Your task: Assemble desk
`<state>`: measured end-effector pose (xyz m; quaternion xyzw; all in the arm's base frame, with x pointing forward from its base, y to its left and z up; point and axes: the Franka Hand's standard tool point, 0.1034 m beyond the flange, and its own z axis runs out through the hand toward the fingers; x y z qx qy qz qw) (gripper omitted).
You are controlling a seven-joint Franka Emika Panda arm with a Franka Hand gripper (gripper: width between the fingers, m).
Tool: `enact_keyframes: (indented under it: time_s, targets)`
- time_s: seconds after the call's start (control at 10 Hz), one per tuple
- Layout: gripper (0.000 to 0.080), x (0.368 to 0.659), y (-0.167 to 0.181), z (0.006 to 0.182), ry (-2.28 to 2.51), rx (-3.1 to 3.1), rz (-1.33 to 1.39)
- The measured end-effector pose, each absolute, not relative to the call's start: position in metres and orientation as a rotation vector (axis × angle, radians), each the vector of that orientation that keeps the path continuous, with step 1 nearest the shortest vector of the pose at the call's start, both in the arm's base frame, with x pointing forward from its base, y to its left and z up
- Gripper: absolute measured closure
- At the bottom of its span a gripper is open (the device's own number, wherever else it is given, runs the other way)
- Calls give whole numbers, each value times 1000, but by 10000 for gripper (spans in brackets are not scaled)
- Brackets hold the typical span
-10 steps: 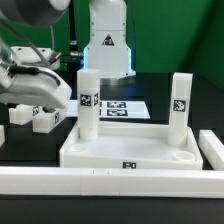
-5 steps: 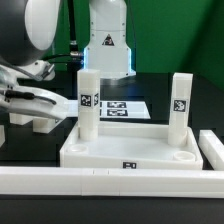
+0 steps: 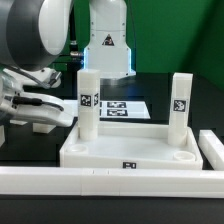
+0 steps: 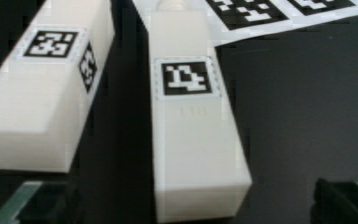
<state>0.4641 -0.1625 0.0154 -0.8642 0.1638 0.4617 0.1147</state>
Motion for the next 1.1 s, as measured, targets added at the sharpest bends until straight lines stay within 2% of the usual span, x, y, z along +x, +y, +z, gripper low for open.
enact_keyframes:
  time_s: [0.3,0.6,0.8,0.9,1.1]
  targets:
    - [150,454,-158,7,481,-2533,1361]
    - [150,452,-156,7,481,-2528,1367]
    - [415,452,-156,7,480,-2528,1367]
    - [509,452,-156,7,481,-2528,1367]
    - [509,452,-156,7,481,-2528,1367]
